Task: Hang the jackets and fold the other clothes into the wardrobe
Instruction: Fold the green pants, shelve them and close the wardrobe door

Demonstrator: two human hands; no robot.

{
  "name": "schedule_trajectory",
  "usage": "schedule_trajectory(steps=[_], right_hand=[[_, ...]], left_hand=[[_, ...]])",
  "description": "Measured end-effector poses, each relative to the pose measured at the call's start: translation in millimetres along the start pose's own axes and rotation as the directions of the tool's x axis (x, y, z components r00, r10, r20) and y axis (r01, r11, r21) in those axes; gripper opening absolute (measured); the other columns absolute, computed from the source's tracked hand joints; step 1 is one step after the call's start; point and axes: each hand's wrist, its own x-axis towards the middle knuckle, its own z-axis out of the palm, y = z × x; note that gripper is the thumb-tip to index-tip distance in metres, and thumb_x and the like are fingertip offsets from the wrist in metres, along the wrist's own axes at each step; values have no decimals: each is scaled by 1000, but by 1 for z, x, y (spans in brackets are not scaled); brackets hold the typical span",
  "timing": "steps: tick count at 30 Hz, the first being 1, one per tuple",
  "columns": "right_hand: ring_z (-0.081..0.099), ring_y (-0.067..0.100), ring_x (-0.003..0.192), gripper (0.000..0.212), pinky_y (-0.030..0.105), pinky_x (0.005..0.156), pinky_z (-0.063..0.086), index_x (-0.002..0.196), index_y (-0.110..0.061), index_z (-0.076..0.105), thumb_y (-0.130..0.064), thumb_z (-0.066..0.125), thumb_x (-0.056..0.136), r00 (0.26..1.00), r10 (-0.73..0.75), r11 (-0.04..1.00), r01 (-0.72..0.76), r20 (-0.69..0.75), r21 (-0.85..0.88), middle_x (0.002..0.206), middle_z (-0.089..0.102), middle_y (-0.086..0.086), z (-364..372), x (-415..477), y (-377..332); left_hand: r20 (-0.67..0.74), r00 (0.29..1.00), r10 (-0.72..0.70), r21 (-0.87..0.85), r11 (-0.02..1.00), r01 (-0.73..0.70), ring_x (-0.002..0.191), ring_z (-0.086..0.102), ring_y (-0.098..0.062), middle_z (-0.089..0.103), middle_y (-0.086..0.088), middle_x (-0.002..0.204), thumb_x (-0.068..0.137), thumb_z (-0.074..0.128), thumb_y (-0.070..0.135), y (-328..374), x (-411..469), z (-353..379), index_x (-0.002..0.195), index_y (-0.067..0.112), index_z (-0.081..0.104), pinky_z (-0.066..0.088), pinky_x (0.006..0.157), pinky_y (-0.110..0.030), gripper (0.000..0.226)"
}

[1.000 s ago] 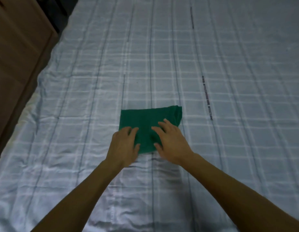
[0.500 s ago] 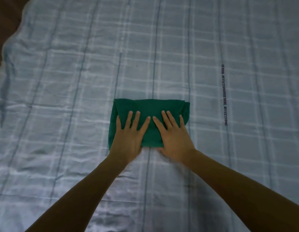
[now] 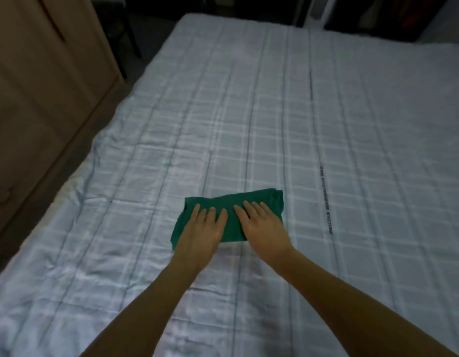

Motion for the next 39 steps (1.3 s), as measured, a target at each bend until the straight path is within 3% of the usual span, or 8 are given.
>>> schedule_trajectory(steps=[8,11,17,21,26,29,33,39], right_hand=[[67,30,98,68,44,92,51,116,-6,64,-12,87,52,959,-149,986,162,-242,33,110,68,17,-175,53,-100],[67,31,98,48,45,92,50,115,-7,64,-9,71,68,907,-210,972,235,-365,27,110,68,17,-245,76,-149],[67,31,96,46,45,89,52,113,-9,67,-13,35,79,781,-401,893,449,-480,-16,108,69,16,-368,116,-263],[67,32,96,48,47,87,53,113,-7,67,-13,35,78,653,-523,796,604,-547,-40,108,69,17,-424,129,-338],[65,37,101,58,52,90,51,119,-2,62,-2,77,63,457,-620,609,793,-637,-24,113,65,22,-469,129,-408],[66,36,99,61,51,89,52,118,-3,62,-3,82,60,345,-650,474,880,-676,-7,111,66,21,-486,120,-440],[66,33,100,52,49,90,52,118,-6,63,-7,77,68,177,-635,278,960,-752,-9,111,67,17,-499,97,-490],[67,30,99,39,47,86,54,115,-9,66,-13,41,85,-30,-585,25,998,-810,-55,110,69,14,-529,37,-569]], left_hand=[[-207,969,-135,94,983,157,83,67,-43,67,-22,106,38,83,-6,-82,-84,-188,123,12,44,58,64,-48,95],[-237,949,-207,175,952,251,85,66,-45,66,-23,109,42,83,-5,-116,-124,-264,125,12,46,57,64,-50,93],[-265,865,-426,317,809,495,88,65,-48,64,-26,111,55,82,4,-170,-227,-397,123,7,62,55,66,-52,71],[-316,745,-588,350,657,668,96,62,-49,60,-28,118,61,78,3,-190,-300,-456,130,8,55,54,73,-54,73],[-353,589,-727,392,457,798,99,60,-48,59,-25,122,61,80,2,-184,-369,-502,134,9,50,53,77,-53,79],[-364,483,-796,427,318,847,90,64,-47,63,-24,114,53,86,6,-170,-401,-520,127,8,58,56,67,-52,79],[-326,337,-883,482,151,863,92,65,-45,63,-21,117,50,89,17,-146,-452,-538,128,10,57,57,70,-49,85],[-397,117,-910,461,-87,883,83,66,-45,66,-23,109,55,87,7,-99,-534,-562,122,8,60,57,59,-48,72]])
